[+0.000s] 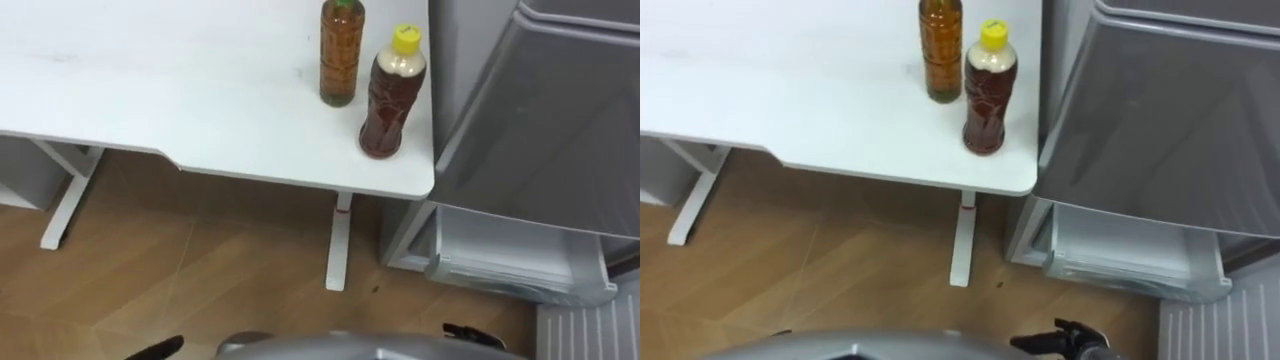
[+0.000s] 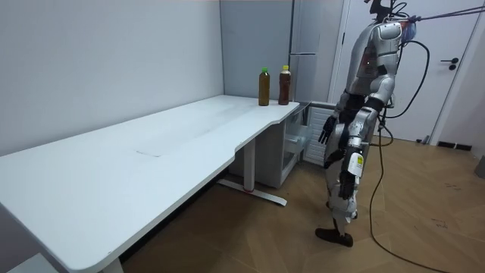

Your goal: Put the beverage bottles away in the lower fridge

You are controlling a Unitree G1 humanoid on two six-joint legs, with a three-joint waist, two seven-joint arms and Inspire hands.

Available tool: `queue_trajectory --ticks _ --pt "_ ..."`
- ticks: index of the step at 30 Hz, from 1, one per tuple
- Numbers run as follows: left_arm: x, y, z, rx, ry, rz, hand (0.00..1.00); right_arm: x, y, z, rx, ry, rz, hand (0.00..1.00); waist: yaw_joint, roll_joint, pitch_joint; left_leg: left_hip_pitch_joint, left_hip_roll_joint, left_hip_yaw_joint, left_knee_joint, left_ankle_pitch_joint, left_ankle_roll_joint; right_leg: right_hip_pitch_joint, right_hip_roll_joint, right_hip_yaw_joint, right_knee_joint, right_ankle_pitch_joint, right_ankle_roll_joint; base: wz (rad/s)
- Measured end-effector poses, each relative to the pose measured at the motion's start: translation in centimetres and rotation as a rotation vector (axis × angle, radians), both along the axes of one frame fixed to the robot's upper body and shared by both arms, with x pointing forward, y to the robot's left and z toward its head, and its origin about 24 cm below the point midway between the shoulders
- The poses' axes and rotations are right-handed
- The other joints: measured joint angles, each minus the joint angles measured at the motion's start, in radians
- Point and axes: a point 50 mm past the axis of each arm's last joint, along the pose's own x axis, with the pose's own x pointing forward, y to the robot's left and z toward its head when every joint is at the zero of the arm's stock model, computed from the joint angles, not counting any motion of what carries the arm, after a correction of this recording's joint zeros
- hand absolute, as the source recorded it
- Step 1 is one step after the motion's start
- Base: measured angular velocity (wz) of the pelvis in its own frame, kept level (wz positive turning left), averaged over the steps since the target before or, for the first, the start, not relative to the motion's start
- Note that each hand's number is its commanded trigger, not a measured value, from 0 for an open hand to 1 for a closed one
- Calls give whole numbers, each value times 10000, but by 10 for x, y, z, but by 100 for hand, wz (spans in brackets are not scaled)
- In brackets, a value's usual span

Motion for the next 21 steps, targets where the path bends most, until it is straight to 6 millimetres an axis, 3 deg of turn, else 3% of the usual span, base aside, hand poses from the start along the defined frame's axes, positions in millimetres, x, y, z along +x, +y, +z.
queue_trajectory --ticks 6,12,21 --pt "37 22 32 2349 -1516 660 0 3 -3 1 -223 -2 603 0 60 13 9 -8 -31 -149 15 -1 0 79 -9 -130 -17 -7 7 6" --pt "68 23 61 4323 -2693 421 0 6 -1 2 -309 -375 1020 0 60 -2 0 -33 -45 -196 26 0 0 90 -8 -166 -31 -14 10 2" --pt "120 28 145 7023 -6628 86 0 4 -1 2 -258 -799 913 0 -150 -2 -1 13 -48 -317 25 6 -4 91 1 -290 -28 -15 11 3"
